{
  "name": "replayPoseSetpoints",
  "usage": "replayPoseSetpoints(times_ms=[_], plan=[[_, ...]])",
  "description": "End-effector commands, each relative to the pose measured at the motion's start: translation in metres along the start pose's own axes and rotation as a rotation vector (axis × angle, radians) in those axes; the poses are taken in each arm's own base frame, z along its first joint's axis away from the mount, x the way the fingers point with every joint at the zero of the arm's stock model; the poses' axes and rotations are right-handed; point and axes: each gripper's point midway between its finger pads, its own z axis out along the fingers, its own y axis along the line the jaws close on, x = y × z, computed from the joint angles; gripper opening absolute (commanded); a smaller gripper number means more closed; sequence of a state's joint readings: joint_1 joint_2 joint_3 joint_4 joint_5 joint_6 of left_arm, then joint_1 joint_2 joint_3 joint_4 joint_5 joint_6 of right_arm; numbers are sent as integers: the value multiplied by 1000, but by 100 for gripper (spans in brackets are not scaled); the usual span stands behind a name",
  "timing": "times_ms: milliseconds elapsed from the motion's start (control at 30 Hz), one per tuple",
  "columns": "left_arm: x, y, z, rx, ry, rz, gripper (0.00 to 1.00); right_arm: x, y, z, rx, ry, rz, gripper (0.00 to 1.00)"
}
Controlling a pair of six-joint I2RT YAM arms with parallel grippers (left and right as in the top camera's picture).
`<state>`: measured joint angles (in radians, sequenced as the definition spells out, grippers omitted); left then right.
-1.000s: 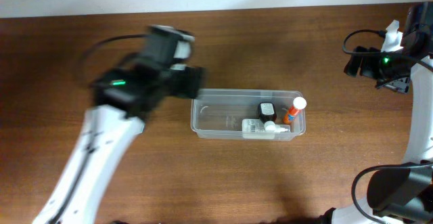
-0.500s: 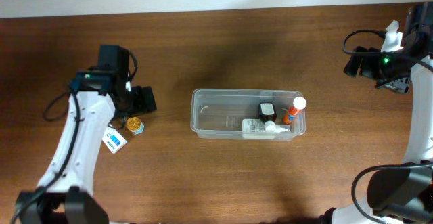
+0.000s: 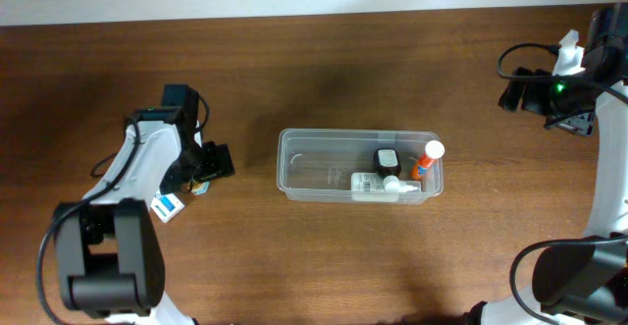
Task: Pack container
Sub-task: 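Grasp the gold-capped jar with the left gripper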
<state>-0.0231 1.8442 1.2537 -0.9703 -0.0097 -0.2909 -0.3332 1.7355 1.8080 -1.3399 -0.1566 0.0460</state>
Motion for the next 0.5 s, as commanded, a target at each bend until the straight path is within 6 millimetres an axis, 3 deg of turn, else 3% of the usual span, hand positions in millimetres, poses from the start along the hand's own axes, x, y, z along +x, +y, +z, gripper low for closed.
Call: replayPoseSetpoints(times_ms=[0, 233, 467], plan=[[5, 0, 11, 3, 39, 12, 94, 2, 1, 3, -9, 15, 3, 98], [9, 2, 12, -2, 58, 11, 57, 2, 1, 3, -9, 15, 3, 98], [13, 3, 12, -7, 73, 12, 41, 2, 1, 3, -9, 15, 3, 98]])
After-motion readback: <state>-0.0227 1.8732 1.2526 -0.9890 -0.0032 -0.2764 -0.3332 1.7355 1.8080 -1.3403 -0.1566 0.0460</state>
